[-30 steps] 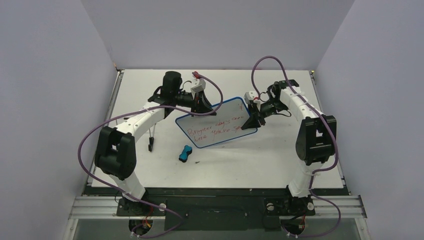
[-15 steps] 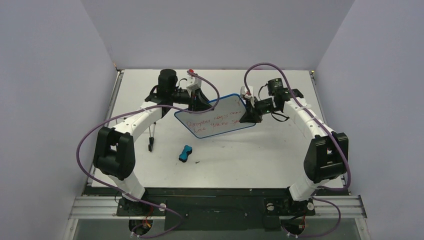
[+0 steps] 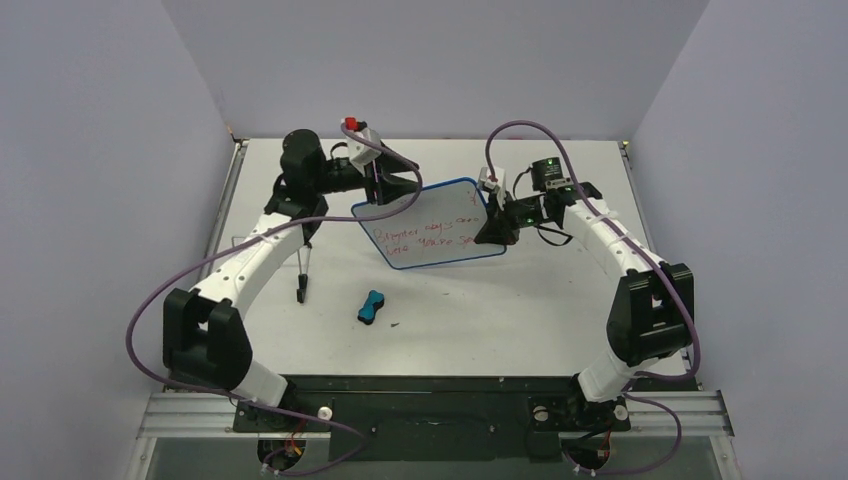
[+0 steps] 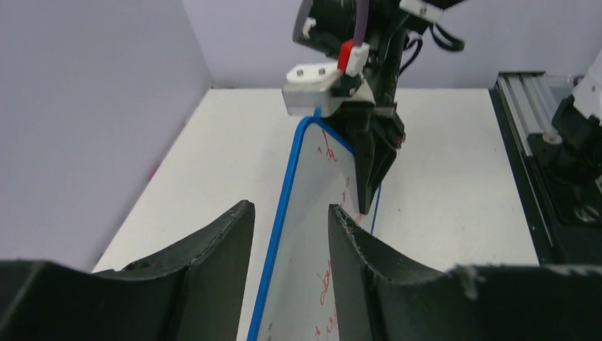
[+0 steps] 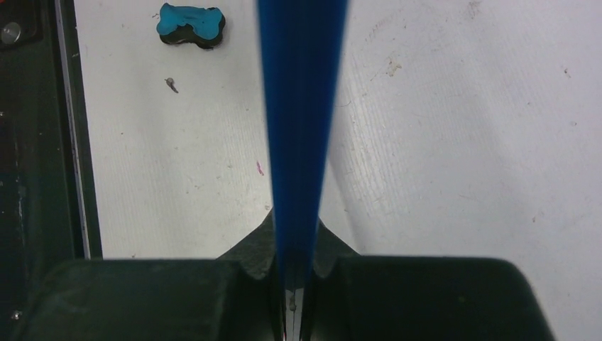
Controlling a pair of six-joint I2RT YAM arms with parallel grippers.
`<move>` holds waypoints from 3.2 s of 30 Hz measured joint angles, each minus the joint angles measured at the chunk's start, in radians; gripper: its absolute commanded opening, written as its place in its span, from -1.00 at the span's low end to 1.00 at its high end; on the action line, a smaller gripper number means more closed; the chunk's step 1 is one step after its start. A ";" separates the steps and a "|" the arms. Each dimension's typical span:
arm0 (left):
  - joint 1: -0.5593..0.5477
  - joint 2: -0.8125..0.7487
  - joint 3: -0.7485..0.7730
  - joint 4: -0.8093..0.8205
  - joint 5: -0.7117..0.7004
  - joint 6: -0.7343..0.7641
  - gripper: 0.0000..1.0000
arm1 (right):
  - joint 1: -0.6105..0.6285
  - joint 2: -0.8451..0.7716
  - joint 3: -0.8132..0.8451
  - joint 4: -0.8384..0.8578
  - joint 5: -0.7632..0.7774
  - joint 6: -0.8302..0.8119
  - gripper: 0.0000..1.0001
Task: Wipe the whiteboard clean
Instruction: Erase the whiteboard at the whiteboard stand.
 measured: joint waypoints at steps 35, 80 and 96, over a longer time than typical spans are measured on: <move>-0.280 -0.442 -0.645 -0.782 -1.254 -0.732 -0.05 | -0.024 -0.069 -0.086 0.031 0.008 0.163 -1.00; -0.323 -0.060 -0.517 -0.672 -1.229 -0.500 -0.40 | -0.033 -0.065 -0.088 0.030 0.000 0.161 -1.00; -0.312 -0.386 -0.574 -0.600 -1.105 -0.551 -1.00 | -0.037 -0.065 -0.088 0.022 -0.005 0.143 -1.00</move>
